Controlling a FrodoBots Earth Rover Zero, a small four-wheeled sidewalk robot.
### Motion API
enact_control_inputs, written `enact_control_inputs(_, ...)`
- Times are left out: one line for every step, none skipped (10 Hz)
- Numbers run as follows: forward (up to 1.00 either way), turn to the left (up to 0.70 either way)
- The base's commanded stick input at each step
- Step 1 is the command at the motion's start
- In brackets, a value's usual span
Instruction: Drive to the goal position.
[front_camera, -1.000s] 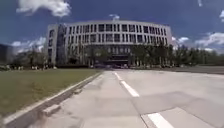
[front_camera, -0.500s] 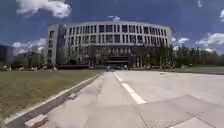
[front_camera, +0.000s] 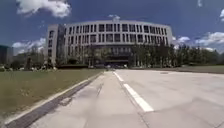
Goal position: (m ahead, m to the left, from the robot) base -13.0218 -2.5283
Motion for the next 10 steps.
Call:
enact_control_inputs(0.7, 0.06)
enact_control_inputs(0.7, 0.06)
enact_control_inputs(0.49, 0.09)
enact_control_inputs(0.0, 0.16)
enact_control_inputs(0.0, 0.15)
enact_control_inputs(0.0, 0.14)
enact_control_inputs(0.0, 0.0)
enact_control_inputs(0.0, 0.0)
enact_control_inputs(0.0, 0.0)
enact_control_inputs(0.0, 0.0)
